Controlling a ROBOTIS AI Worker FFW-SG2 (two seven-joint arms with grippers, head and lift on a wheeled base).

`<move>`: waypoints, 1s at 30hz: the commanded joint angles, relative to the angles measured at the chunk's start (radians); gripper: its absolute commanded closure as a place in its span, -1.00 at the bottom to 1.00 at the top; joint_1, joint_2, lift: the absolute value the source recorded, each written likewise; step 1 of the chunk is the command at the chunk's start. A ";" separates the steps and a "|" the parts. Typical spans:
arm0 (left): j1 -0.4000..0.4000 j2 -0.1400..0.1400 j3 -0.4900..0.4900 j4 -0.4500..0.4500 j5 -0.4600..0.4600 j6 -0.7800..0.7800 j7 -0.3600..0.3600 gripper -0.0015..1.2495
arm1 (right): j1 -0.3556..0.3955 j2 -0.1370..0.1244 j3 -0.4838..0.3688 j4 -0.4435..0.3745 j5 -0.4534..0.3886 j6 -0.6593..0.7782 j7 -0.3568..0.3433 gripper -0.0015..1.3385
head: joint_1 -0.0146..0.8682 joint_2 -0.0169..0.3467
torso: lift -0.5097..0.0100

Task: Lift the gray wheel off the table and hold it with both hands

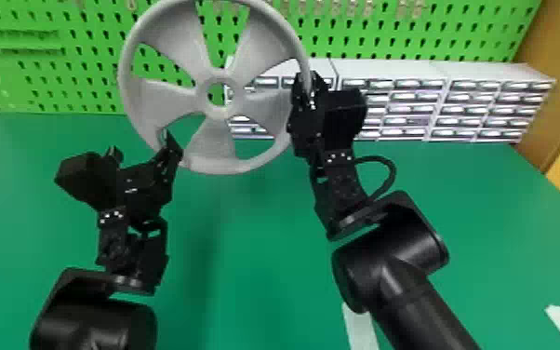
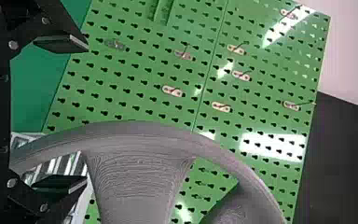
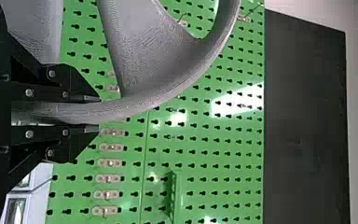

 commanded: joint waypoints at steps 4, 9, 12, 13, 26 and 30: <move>-0.023 -0.009 -0.020 0.030 -0.012 -0.021 0.022 -0.55 | 0.000 -0.002 0.006 -0.001 0.000 -0.001 0.000 0.70 | 0.64 -0.82 | 0.59; -0.033 -0.017 -0.023 0.041 -0.018 -0.021 0.022 -0.51 | -0.002 -0.002 0.010 0.000 0.000 -0.001 0.000 0.70 | 0.64 -0.82 | 0.59; -0.036 -0.017 -0.024 0.043 -0.015 -0.021 0.022 -0.41 | 0.000 -0.002 0.010 0.000 0.000 0.000 0.000 0.70 | 0.64 -0.82 | 0.59; -0.036 -0.017 -0.024 0.043 -0.018 -0.021 0.022 -0.33 | -0.002 -0.002 0.010 0.000 0.000 0.000 0.000 0.70 | 0.64 -0.82 | 0.59; -0.037 -0.017 -0.059 0.041 -0.015 -0.021 0.058 0.14 | -0.005 -0.004 0.002 -0.001 0.000 0.027 -0.002 0.70 | 0.64 -0.82 | 0.59; -0.034 -0.017 -0.082 0.029 -0.020 -0.020 0.107 0.18 | -0.006 -0.004 -0.002 0.000 -0.001 0.031 -0.002 0.70 | 0.64 -0.82 | 0.59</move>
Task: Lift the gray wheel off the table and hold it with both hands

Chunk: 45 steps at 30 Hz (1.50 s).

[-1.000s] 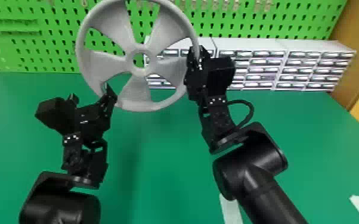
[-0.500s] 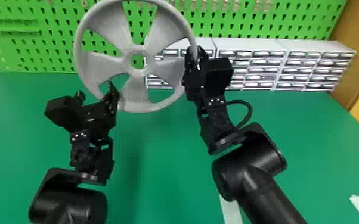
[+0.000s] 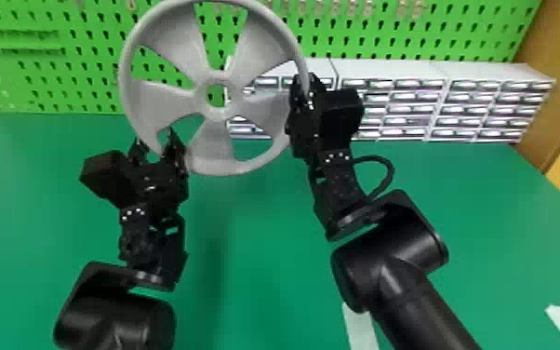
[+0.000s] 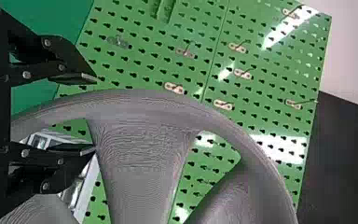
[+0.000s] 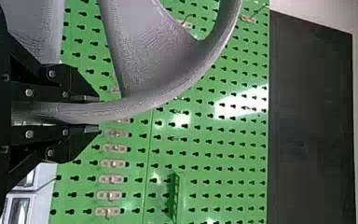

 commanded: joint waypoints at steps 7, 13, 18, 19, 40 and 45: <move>0.016 0.000 -0.040 -0.062 -0.033 0.049 0.111 0.48 | -0.004 0.000 -0.005 0.001 0.000 0.008 0.000 0.70 | 0.64 -0.82 | 0.59; 0.027 0.000 -0.036 -0.090 -0.056 0.063 0.146 0.68 | -0.005 -0.002 -0.007 0.001 0.000 0.008 0.000 0.70 | 0.64 -0.82 | 0.59; 0.025 0.002 -0.038 -0.093 -0.059 0.064 0.154 0.68 | -0.005 -0.003 -0.008 0.001 0.000 0.006 0.000 0.70 | 0.64 -0.82 | 0.59; 0.025 0.003 -0.038 -0.094 -0.053 0.064 0.152 0.68 | -0.005 -0.003 -0.008 -0.001 0.000 0.003 0.000 0.70 | 0.64 -0.82 | 0.59; 0.019 0.011 0.016 -0.110 -0.032 0.109 0.054 0.68 | 0.027 0.000 -0.031 0.001 -0.008 0.008 -0.002 0.70 | 0.64 -0.82 | 0.59; 0.016 0.011 0.020 -0.110 -0.032 0.120 0.042 0.68 | 0.038 -0.002 -0.028 0.006 -0.020 0.019 -0.002 0.70 | 0.64 -0.82 | 0.59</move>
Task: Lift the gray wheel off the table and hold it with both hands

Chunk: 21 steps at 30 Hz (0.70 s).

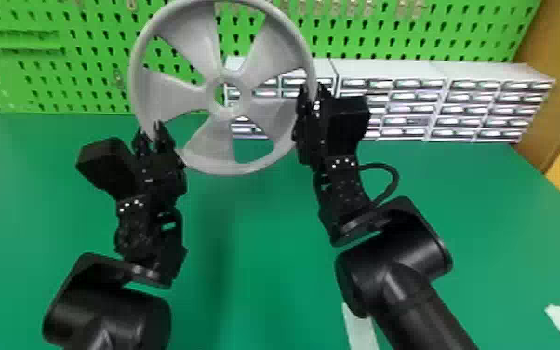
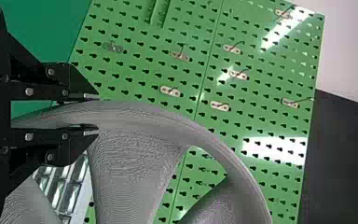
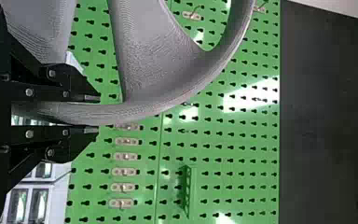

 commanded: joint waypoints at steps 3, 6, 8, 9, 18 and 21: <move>-0.003 0.000 0.007 -0.002 0.000 0.009 -0.009 0.68 | 0.012 -0.003 0.008 0.003 -0.007 0.007 0.000 0.70 | 0.64 -0.82 | 0.59; -0.004 0.000 0.007 -0.002 -0.001 0.009 -0.012 0.68 | 0.011 -0.003 0.008 0.003 -0.007 0.007 0.000 0.70 | 0.64 -0.82 | 0.59; -0.004 0.000 0.008 -0.002 -0.005 0.009 -0.014 0.68 | 0.011 -0.005 0.008 0.003 -0.004 0.007 0.000 0.70 | 0.64 -0.82 | 0.59; -0.004 0.000 0.008 -0.002 -0.006 0.009 -0.014 0.68 | 0.011 -0.005 0.007 0.003 -0.004 0.007 0.000 0.70 | 0.64 -0.82 | 0.59; -0.004 0.000 0.011 -0.005 -0.008 0.012 -0.022 0.68 | 0.011 -0.008 0.010 0.003 0.001 0.001 0.000 0.70 | 0.64 -0.82 | 0.59; -0.004 0.000 0.011 -0.005 -0.008 0.013 -0.023 0.68 | 0.012 -0.008 0.010 0.003 0.001 -0.001 0.000 0.70 | 0.64 -0.82 | 0.59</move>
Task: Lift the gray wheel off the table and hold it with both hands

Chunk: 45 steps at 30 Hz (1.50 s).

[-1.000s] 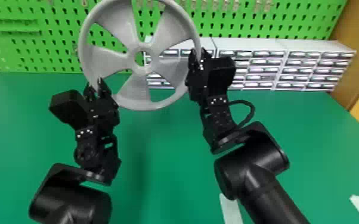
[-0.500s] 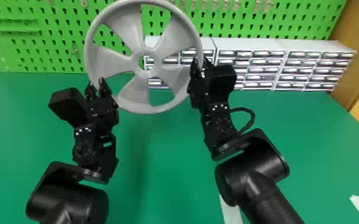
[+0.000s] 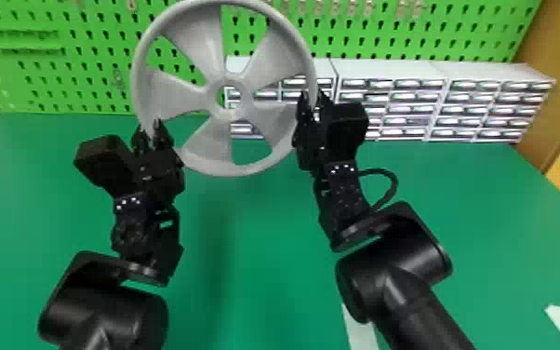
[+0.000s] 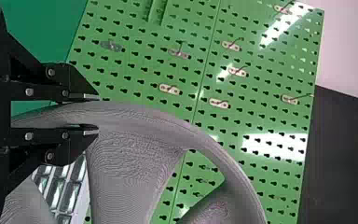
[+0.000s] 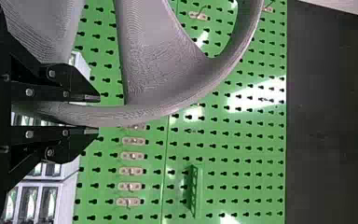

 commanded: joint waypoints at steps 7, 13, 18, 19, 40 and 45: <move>0.000 0.000 0.002 0.000 -0.001 0.002 -0.003 0.68 | 0.005 -0.002 0.000 0.000 0.002 -0.003 0.000 0.70 | 0.64 -0.82 | 0.59; 0.002 0.000 0.002 0.000 -0.001 0.004 -0.003 0.68 | 0.005 -0.002 0.000 0.000 0.002 -0.003 0.000 0.70 | 0.64 -0.82 | 0.59; 0.002 0.000 0.006 0.000 -0.001 0.005 -0.012 0.68 | 0.006 -0.004 0.000 0.000 0.003 -0.003 0.000 0.70 | 0.64 -0.82 | 0.59; 0.002 0.000 0.008 0.000 -0.001 0.005 -0.014 0.68 | 0.008 -0.004 0.002 0.000 0.003 -0.003 0.000 0.70 | 0.64 -0.82 | 0.59; 0.022 0.000 0.020 0.001 -0.021 0.020 -0.018 0.68 | 0.012 -0.007 0.000 0.048 0.003 -0.040 0.002 0.70 | 0.64 -0.82 | 0.59; 0.020 0.000 0.023 0.001 -0.024 0.022 -0.021 0.68 | 0.012 -0.007 0.003 0.048 0.005 -0.042 0.000 0.70 | 0.64 -0.82 | 0.59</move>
